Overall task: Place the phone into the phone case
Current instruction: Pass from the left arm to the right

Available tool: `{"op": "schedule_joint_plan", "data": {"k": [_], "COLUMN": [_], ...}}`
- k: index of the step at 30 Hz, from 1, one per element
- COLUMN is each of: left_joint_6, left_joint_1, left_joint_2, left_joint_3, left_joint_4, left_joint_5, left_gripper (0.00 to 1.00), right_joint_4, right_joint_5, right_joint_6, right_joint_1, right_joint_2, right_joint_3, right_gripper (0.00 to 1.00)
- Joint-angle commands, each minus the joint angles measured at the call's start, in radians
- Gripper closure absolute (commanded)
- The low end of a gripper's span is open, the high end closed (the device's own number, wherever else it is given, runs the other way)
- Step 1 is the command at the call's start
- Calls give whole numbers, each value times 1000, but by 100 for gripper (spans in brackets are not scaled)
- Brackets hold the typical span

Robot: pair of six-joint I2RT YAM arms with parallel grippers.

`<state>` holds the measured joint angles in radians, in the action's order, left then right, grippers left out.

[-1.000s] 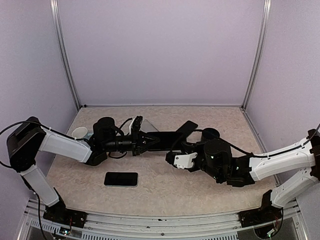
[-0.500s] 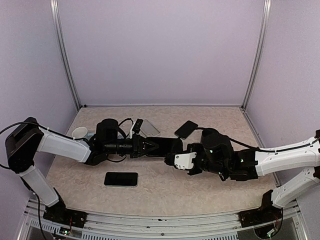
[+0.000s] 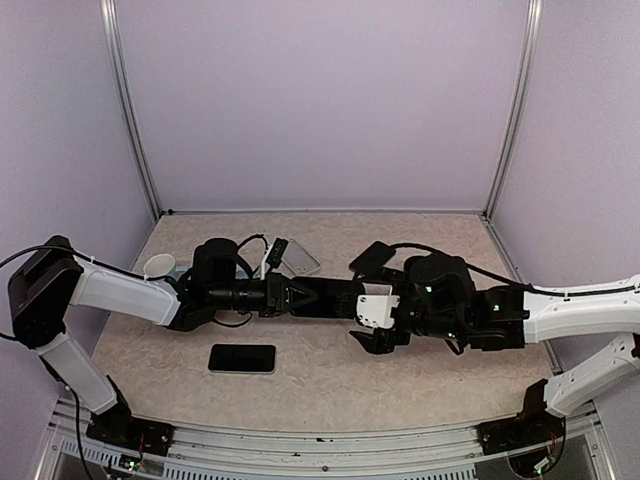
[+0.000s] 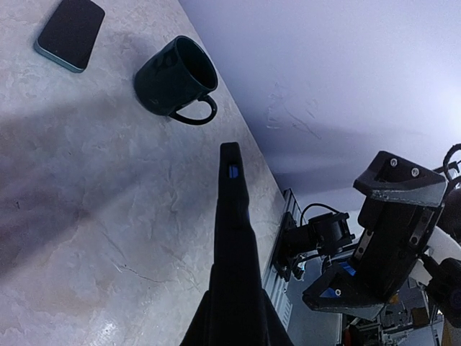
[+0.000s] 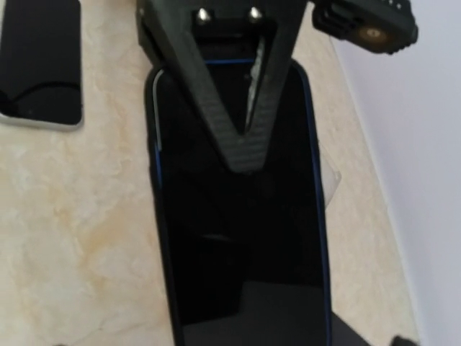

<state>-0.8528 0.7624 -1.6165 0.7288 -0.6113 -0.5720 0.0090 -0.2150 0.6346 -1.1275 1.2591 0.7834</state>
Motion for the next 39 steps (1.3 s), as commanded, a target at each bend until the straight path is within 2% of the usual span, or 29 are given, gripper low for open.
{"op": "schedule_joint_plan", "data": {"k": [1,10,17,24,34,39], "left_joint_6": [50,102,172,198,195,190], "left_joint_1": [12,41,75,84,92,98], "left_joint_2": [56,72,78,73,51,48], "left_joint_3": [41,65,95,103,113,116], "left_joint_4": [-62,-53,16,49,45,37], "left_joint_5": [-44,-86,-80,-68,-71,-71], "left_gripper": [100,100,100,100,100,100], "right_joint_4": [-67,-89,-89,-78,-76,-61], "right_joint_5": [96,153,165,131,196,182], "right_joint_6": [-68,-85,-112,-122,-129,-135], "right_joint_1": [32,63,67,73,81,80], "right_joint_2": [-37,19,58,55,86,121], "right_joint_3": [29,60,92,84,94,116], "right_gripper": [0,0,0,0,0,0]}}
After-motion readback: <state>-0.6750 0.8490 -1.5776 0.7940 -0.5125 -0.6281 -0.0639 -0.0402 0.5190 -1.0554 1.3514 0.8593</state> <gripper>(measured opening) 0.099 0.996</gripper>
